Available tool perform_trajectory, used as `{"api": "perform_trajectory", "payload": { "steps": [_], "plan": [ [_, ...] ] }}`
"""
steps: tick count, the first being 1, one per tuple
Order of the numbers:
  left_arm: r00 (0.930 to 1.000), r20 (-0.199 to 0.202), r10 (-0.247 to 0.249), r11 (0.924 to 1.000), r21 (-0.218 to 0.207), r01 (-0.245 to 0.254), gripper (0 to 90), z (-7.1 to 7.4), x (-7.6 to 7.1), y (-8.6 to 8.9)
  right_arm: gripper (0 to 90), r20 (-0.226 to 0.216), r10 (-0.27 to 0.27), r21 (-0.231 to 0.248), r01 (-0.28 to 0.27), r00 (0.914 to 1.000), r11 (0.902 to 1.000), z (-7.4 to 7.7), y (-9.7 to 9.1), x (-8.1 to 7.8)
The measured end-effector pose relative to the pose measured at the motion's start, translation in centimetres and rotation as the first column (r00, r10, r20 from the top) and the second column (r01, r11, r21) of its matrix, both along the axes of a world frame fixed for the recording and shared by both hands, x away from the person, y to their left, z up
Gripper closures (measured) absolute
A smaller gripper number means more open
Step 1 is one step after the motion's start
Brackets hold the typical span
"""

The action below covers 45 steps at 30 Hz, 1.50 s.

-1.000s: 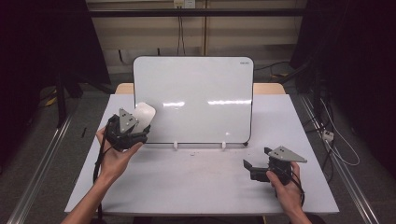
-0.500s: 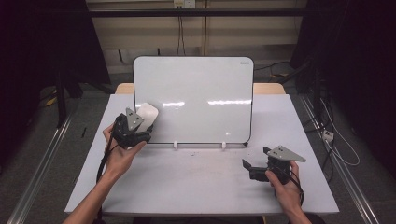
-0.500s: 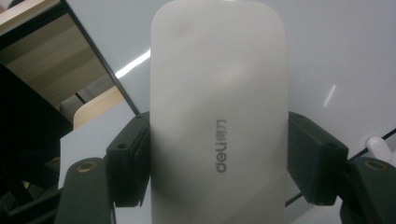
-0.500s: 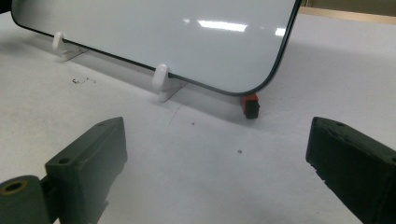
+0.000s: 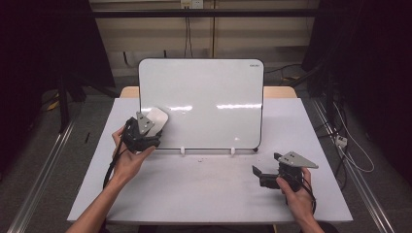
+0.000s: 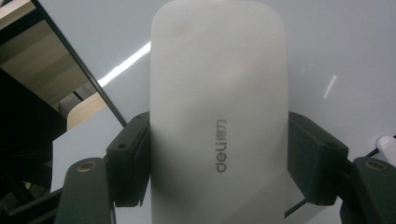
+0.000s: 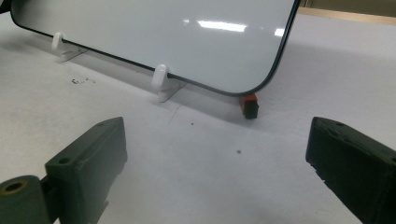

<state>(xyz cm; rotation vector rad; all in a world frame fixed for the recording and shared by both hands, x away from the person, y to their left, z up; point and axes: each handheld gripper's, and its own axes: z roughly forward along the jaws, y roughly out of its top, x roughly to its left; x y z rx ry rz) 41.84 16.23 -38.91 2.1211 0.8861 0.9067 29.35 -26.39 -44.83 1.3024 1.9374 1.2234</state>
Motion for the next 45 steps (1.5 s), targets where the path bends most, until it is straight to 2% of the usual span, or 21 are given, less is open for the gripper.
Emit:
{"api": "perform_trajectory", "payload": {
  "steps": [4,8,16,18,19,21,29,34,40,42,45],
  "plan": [
    [1.0000,-0.005,0.001,0.9996,0.030,-0.001,31.1,-0.58,0.33,-0.45,5.5,0.000,0.000,-0.001,0.000,1.0000,1.0000,0.00,-0.01,0.01],
    [1.0000,0.005,0.008,0.9993,0.037,-0.008,31.0,-0.67,0.28,-0.61,5.5,-0.004,-0.002,0.004,0.002,1.0000,1.0000,0.03,-0.04,-0.05],
    [0.9999,0.004,0.010,0.9993,0.037,-0.010,30.7,-0.72,0.34,-0.69,5.6,-0.001,0.000,0.000,0.000,1.0000,1.0000,0.01,0.04,-0.03],
    [0.9999,-0.014,0.009,0.9997,0.020,-0.009,30.3,-0.59,0.52,-0.67,5.5,0.000,-0.001,-0.004,0.001,1.0000,1.0000,0.01,0.00,0.00],
    [0.9997,-0.022,0.010,0.9996,0.028,-0.009,30.1,-0.51,0.56,-0.67,5.6,-0.001,0.002,-0.003,-0.002,1.0000,1.0000,0.01,0.01,0.02],
    [0.9999,-0.010,0.008,0.9993,0.035,-0.008,30.0,-0.62,0.56,-0.74,5.6,0.001,0.008,-0.003,-0.008,1.0000,1.0000,-0.02,0.06,0.07],
    [1.0000,-0.007,0.004,0.9990,0.043,-0.004,28.6,-0.80,0.66,-0.78,5.6,-0.001,0.008,0.007,-0.008,1.0000,0.9999,0.01,-0.20,-0.13],
    [0.9998,-0.019,0.006,0.9988,0.048,-0.005,18.3,-1.05,0.73,-1.03,5.5,0.003,0.011,0.006,-0.011,0.9999,0.9999,0.01,-0.28,-0.16],
    [0.9997,-0.024,-0.003,0.9997,0.025,0.003,5.7,-0.96,0.65,-1.05,5.5,0.000,0.004,0.015,-0.004,1.0000,0.9999,-0.03,-0.34,-0.10],
    [0.9994,-0.032,-0.012,0.9999,0.002,0.013,5.1,-0.81,0.63,-0.93,5.5,0.000,0.005,0.014,-0.005,1.0000,0.9999,-0.03,-0.35,-0.06],
    [0.9995,-0.025,-0.021,0.9998,0.007,0.021,4.4,-0.70,0.53,-0.77,5.5,0.003,0.011,0.009,-0.011,0.9999,0.9999,-0.02,-0.27,-0.03]
  ]
}}
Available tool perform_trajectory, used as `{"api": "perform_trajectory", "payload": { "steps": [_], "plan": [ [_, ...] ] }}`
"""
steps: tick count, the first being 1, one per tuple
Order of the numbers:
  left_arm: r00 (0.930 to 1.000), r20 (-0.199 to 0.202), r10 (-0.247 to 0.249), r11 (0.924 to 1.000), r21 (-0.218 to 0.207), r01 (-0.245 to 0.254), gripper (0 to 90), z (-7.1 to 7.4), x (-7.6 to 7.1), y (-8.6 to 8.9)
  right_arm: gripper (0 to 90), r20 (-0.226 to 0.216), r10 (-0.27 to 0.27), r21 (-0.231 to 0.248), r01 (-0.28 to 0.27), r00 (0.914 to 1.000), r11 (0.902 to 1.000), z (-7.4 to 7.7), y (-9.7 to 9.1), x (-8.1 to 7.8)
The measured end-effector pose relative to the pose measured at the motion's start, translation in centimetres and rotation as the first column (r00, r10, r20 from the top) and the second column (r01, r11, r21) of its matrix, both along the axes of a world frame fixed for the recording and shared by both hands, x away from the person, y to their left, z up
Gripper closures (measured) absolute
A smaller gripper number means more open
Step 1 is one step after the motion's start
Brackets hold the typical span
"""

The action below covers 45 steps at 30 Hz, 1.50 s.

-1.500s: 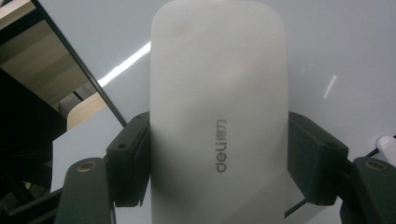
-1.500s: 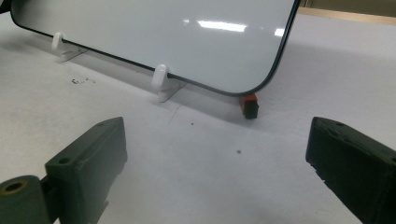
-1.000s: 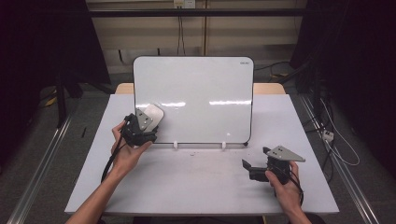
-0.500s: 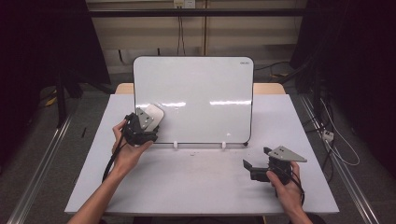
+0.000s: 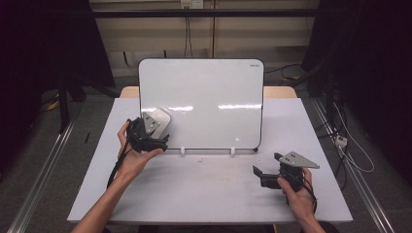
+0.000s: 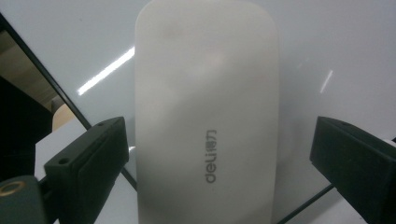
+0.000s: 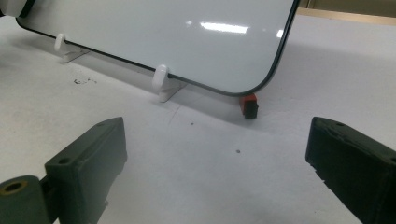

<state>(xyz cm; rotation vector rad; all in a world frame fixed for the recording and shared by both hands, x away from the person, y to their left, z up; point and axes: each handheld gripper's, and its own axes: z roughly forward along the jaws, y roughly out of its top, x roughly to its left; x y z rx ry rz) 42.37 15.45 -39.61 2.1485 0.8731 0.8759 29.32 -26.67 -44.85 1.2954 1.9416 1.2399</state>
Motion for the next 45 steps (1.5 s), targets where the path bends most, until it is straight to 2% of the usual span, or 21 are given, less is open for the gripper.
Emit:
{"api": "perform_trajectory", "payload": {
  "steps": [3,10,11,13,15,19,21,24,26,28,30,33,35,36,38,40,44,45],
  "plan": [
    [0.9996,-0.027,-0.005,0.9995,-0.032,0.004,4.4,0.1,0.0,0.3,5.5,0.000,0.001,0.000,-0.001,1.0000,1.0000,0.0,0.0,0.0],
    [0.9994,-0.034,-0.003,0.9950,-0.100,-0.001,4.5,0.6,-0.2,0.9,5.5,0.000,-0.012,0.005,0.012,0.9999,0.9999,0.1,0.0,-0.1],
    [0.9996,-0.026,0.005,0.9952,-0.098,-0.008,4.5,0.7,-0.2,1.0,5.5,0.001,-0.011,0.003,0.011,0.9999,0.9999,0.1,0.1,-0.1],
    [0.9995,-0.024,0.019,0.9919,-0.126,-0.021,4.5,0.9,-0.3,1.2,5.5,0.004,-0.011,0.001,0.011,0.9999,0.9999,0.1,0.2,-0.1],
    [0.9993,-0.038,0.007,0.9865,-0.163,-0.013,4.6,1.1,-0.3,1.4,5.4,0.001,-0.009,-0.006,0.009,1.0000,0.9999,0.2,0.2,-0.1],
    [0.9993,-0.032,-0.018,0.9812,-0.193,0.012,4.8,1.4,-0.7,1.7,5.4,0.003,-0.013,-0.005,0.013,0.9999,0.9999,0.2,0.3,-0.1],
    [0.9989,-0.032,-0.034,0.9813,-0.190,0.028,4.8,1.7,-1.0,1.9,5.5,0.000,-0.013,-0.006,0.013,0.9999,0.9999,0.2,0.5,-0.1],
    [0.9979,-0.042,-0.048,0.9757,-0.216,0.038,4.9,1.9,-1.3,2.3,5.5,0.004,-0.010,-0.009,0.010,0.9999,0.9999,0.1,0.5,0.0],
    [0.9976,-0.042,-0.056,0.9758,-0.214,0.045,5.0,2.0,-1.6,2.4,5.4,0.002,-0.014,-0.005,0.014,0.9999,0.9999,0.1,0.4,0.0],
    [0.9971,-0.044,-0.062,0.9717,-0.231,0.051,5.0,2.1,-1.9,2.6,5.4,0.004,-0.017,-0.003,0.017,0.9998,0.9998,0.1,0.3,-0.1],
    [0.9973,-0.040,-0.062,0.9646,-0.259,0.049,5.4,2.0,-2.2,2.7,5.5,0.004,-0.019,-0.001,0.019,0.9998,0.9998,0.1,0.3,-0.1],
    [0.9965,-0.045,-0.070,0.9641,-0.259,0.056,5.4,2.0,-2.6,2.7,5.5,0.009,-0.015,-0.004,0.015,0.9998,0.9999,0.1,0.4,-0.1],
    [0.9967,-0.038,-0.072,0.9619,-0.267,0.059,5.4,2.1,-2.9,2.8,5.5,0.008,-0.014,-0.005,0.015,0.9999,0.9999,0.1,0.4,-0.1],
    [0.9970,-0.036,-0.068,0.9581,-0.281,0.055,5.4,2.1,-3.1,2.9,5.5,0.007,-0.015,-0.004,0.015,0.9999,0.9999,0.1,0.5,-0.1],
    [0.9966,-0.046,-0.068,0.9557,-0.290,0.052,5.4,2.1,-3.4,3.0,5.5,0.006,-0.017,-0.003,0.017,0.9998,0.9998,0.1,0.4,-0.1],
    [0.9964,-0.049,-0.069,0.9583,-0.281,0.052,5.4,2.2,-3.7,3.1,5.5,0.006,-0.020,-0.004,0.020,0.9998,0.9998,0.1,0.4,0.0],
    [0.9951,-0.065,-0.075,0.9538,-0.296,0.053,5.4,1.9,-4.4,3.5,5.5,0.006,-0.020,-0.005,0.020,0.9998,0.9998,0.1,0.4,-0.1],
    [0.9954,-0.070,-0.065,0.9577,-0.285,0.042,5.4,1.8,-4.6,3.6,5.5,0.010,-0.018,-0.009,0.018,0.9998,0.9998,0.1,0.4,-0.1]
  ]
}}
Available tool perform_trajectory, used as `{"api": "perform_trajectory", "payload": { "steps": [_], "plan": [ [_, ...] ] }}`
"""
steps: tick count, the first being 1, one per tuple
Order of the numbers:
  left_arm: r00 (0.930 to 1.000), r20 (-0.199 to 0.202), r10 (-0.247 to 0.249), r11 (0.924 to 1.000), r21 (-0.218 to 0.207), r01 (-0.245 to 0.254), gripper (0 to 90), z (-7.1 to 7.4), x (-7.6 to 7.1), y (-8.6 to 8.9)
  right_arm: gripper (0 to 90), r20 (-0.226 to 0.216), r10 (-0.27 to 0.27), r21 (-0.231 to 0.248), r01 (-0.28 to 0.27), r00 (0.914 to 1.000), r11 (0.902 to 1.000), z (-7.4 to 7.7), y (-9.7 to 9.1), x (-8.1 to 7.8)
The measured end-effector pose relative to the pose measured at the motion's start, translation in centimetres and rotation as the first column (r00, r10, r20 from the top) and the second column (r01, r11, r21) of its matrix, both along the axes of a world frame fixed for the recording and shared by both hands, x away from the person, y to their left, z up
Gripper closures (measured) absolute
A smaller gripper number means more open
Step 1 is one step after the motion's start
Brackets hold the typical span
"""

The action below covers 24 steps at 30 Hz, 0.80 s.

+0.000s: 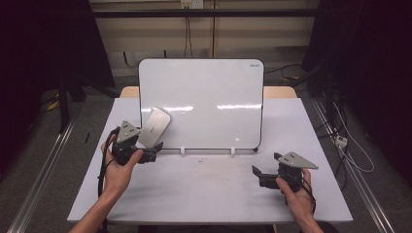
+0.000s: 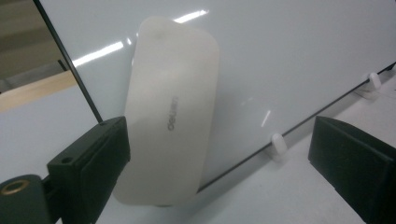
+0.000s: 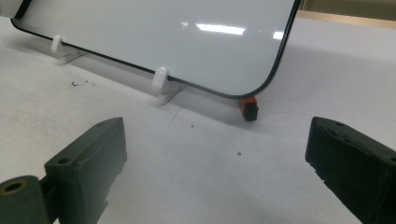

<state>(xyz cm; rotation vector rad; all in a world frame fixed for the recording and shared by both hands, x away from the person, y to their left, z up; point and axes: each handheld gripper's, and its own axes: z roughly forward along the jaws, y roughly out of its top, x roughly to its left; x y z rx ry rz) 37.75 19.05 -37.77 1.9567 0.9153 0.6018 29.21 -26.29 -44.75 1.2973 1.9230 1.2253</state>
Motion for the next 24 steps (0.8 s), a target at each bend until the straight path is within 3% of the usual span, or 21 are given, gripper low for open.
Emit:
{"api": "perform_trajectory", "payload": {
  "steps": [3,17,22,24],
  "plan": [
    [0.9992,-0.011,0.039,0.9992,-0.006,-0.039,5.6,-0.3,-0.6,0.5,5.5,0.001,-0.003,-0.001,0.003,1.0000,1.0000,0.0,0.0,0.0],
    [0.9992,-0.040,-0.002,0.9995,0.031,0.004,5.7,-1.8,-2.9,1.4,5.5,-0.001,-0.011,0.001,0.011,0.9999,0.9999,0.0,-0.1,-0.2],
    [0.9988,-0.045,0.019,0.9995,0.026,-0.018,6.1,-2.2,-3.5,1.6,5.5,-0.001,-0.009,-0.001,0.009,1.0000,1.0000,0.0,-0.1,-0.2],
    [0.9985,-0.045,0.032,0.9995,0.001,-0.032,5.9,-2.4,-3.8,1.9,5.5,-0.001,-0.008,-0.002,0.008,1.0000,1.0000,0.0,-0.1,-0.2]
  ]
}}
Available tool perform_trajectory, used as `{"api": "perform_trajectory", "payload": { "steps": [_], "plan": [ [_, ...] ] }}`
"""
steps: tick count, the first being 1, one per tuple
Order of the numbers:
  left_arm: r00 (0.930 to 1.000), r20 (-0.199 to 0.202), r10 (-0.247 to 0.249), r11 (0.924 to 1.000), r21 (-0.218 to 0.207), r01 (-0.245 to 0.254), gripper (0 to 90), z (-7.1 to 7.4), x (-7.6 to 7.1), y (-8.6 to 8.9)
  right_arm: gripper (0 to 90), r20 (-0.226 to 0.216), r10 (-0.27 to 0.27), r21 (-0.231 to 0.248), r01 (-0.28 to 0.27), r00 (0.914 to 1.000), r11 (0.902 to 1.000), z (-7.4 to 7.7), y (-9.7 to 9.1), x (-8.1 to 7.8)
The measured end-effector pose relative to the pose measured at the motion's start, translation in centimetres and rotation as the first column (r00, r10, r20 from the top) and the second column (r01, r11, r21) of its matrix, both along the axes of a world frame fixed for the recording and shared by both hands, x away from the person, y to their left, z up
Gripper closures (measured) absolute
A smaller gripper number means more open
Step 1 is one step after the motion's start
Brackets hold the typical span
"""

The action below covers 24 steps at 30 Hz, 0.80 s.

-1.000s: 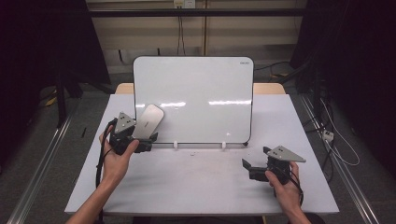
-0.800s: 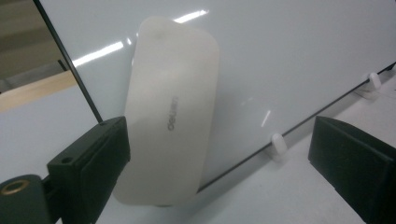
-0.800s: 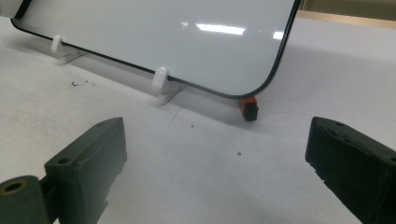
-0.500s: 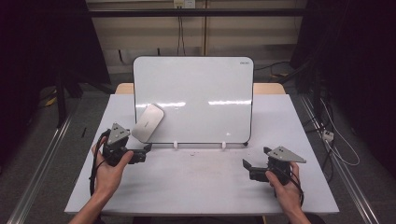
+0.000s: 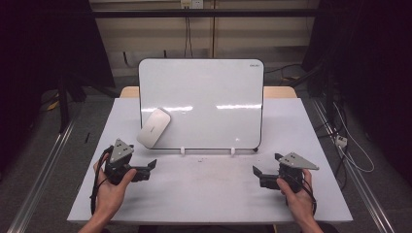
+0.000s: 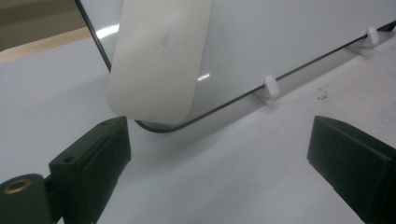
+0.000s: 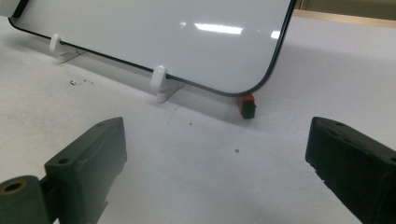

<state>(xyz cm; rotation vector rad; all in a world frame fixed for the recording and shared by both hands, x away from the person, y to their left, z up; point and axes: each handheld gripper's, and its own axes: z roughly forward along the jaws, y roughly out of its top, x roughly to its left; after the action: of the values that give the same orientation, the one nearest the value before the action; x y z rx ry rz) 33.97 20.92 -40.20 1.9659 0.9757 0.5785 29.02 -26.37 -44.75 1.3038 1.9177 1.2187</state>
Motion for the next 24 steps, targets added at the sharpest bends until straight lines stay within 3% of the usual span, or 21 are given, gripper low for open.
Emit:
{"api": "perform_trajectory", "payload": {
  "steps": [5,8,14,16,18,24],
  "plan": [
    [0.9999,-0.006,0.014,0.9998,0.010,-0.014,5.5,-1.1,-0.8,0.6,5.5,0.000,-0.002,0.003,0.002,1.0000,1.0000,0.0,-0.1,-0.1],
    [0.9998,-0.011,0.018,0.9998,-0.005,-0.019,5.4,-1.5,-1.2,0.8,5.5,0.000,-0.002,0.002,0.002,1.0000,1.0000,0.0,-0.1,-0.1],
    [0.9995,0.021,0.023,0.9997,-0.002,-0.023,5.3,-1.7,-1.7,1.2,5.5,0.003,-0.003,0.003,0.003,1.0000,1.0000,0.0,-0.1,-0.1],
    [0.9988,0.033,0.037,0.9990,-0.025,-0.037,5.1,-1.6,-1.8,1.5,5.4,0.002,-0.004,0.006,0.004,1.0000,1.0000,0.0,-0.2,-0.3],
    [0.9976,0.037,0.059,0.9980,-0.027,-0.058,5.3,-1.6,-1.8,1.6,5.4,-0.004,-0.007,0.009,0.007,1.0000,0.9999,0.0,-0.3,-0.3],
    [0.9985,0.033,0.045,0.9985,-0.032,-0.044,5.1,-1.8,-1.8,1.6,5.5,-0.002,-0.012,0.003,0.012,0.9999,0.9999,0.0,-0.4,-0.3]
  ]
}}
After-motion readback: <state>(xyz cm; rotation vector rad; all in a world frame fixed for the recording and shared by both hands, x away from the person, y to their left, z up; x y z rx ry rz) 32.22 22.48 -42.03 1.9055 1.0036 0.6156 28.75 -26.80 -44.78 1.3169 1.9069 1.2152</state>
